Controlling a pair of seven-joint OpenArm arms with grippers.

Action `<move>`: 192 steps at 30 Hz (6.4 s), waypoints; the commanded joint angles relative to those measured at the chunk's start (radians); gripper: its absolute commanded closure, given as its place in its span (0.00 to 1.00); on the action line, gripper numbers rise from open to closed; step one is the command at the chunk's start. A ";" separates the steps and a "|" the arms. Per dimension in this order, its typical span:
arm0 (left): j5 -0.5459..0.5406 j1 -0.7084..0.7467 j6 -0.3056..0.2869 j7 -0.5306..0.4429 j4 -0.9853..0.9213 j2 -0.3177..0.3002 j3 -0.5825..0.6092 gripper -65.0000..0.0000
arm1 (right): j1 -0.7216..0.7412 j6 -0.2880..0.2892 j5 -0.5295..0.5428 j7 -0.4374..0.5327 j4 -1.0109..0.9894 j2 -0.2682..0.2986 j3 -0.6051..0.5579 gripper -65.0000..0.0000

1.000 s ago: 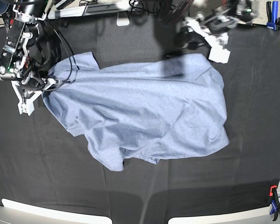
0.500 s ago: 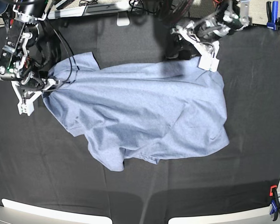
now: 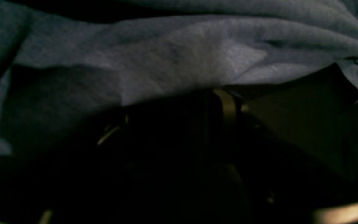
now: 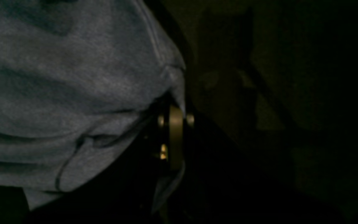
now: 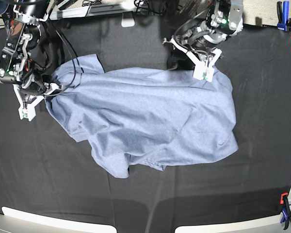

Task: Layout the t-shirt on the table in an organized manner, then fold the t-shirt properly
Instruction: 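Grasp the shirt edge with the left gripper and pull it away from the right gripper, then stretch the shirt between both grippers, then release it, then grasp the shirt hem with the right gripper and pull it toward the robot's base, then grasp the shirt hem corner with the left gripper and pull it outward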

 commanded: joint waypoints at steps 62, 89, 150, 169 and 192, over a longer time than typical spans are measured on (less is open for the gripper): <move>-0.347 0.286 -0.273 0.102 0.138 -0.347 -0.680 1.00 | -0.233 0.012 -0.023 -0.068 0.278 0.063 0.110 1.00; -0.380 0.089 -0.276 0.095 0.138 -0.346 -0.679 0.69 | -0.100 0.084 0.106 -0.024 0.278 0.116 0.108 0.51; -0.346 -0.590 -0.268 0.048 -0.539 -0.333 -0.494 0.70 | 0.927 0.116 -0.138 0.354 -1.007 -0.039 -0.429 0.51; -0.346 -0.590 -0.268 0.046 -0.539 -0.333 -0.494 0.70 | 0.926 0.083 -0.428 0.476 -1.109 -0.088 -0.429 1.00; -0.350 -0.594 -0.350 -0.122 -0.539 -0.331 -0.390 0.69 | 0.928 -0.104 -0.420 0.500 -1.108 0.132 -0.428 1.00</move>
